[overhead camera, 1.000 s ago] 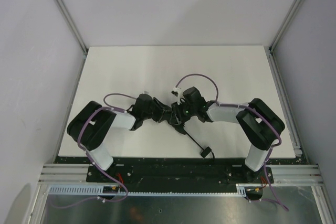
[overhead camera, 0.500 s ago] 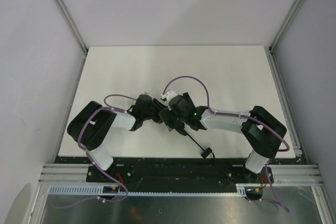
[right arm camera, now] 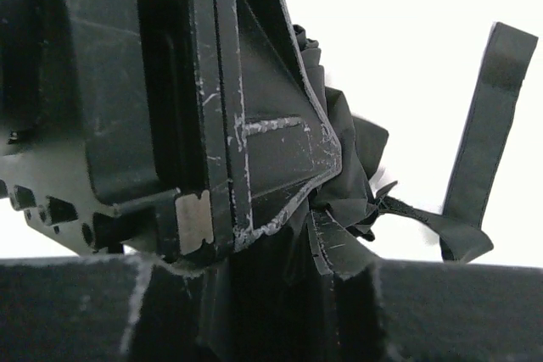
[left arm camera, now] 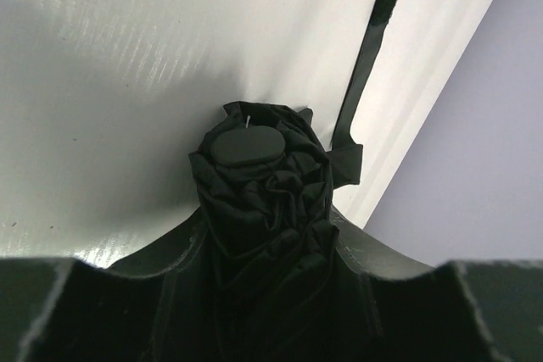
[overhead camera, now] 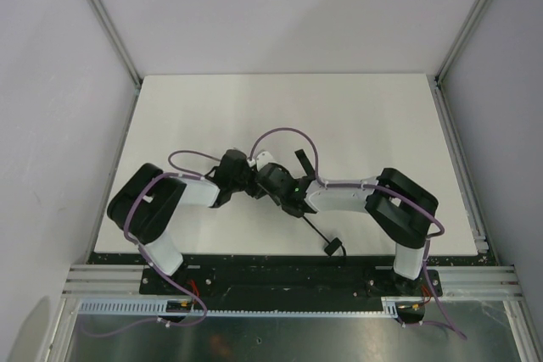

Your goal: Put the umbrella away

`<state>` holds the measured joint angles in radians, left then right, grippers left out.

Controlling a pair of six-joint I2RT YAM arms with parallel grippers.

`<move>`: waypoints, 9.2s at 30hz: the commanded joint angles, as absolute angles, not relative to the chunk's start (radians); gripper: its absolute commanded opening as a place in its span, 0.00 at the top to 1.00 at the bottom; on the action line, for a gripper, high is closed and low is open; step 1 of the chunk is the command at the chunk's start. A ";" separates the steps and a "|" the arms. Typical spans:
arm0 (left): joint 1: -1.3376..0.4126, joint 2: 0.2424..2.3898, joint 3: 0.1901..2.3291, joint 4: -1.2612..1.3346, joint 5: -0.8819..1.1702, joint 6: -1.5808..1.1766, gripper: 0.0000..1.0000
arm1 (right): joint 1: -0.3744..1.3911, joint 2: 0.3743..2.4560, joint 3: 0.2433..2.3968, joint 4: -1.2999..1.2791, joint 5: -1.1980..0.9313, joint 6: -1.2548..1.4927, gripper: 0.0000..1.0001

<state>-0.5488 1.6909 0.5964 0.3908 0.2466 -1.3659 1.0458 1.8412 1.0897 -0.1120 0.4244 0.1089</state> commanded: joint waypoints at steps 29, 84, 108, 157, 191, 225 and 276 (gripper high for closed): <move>-0.592 1.692 0.589 0.250 0.197 -1.257 0.27 | 0.749 1.703 0.883 0.428 -0.460 0.435 1.00; -0.564 1.638 0.572 0.206 0.200 -1.264 0.30 | 0.985 1.786 1.063 -0.090 0.194 0.126 1.00; -0.575 1.624 0.546 0.329 0.220 -1.266 0.73 | 0.805 1.708 0.960 0.199 -0.343 0.355 0.99; -0.561 1.606 0.560 0.220 0.231 -1.277 0.24 | 0.970 1.741 1.098 -0.116 0.193 0.193 1.00; -0.573 1.618 0.528 0.328 0.263 -1.344 1.00 | 0.946 1.623 0.986 -0.107 0.134 0.183 0.31; -0.561 1.600 0.539 0.307 0.273 -1.322 0.73 | 1.016 1.822 1.104 -0.173 0.261 0.159 0.99; -0.542 1.599 0.559 0.268 0.281 -1.341 1.00 | 1.104 1.866 1.143 -0.277 0.475 0.065 0.38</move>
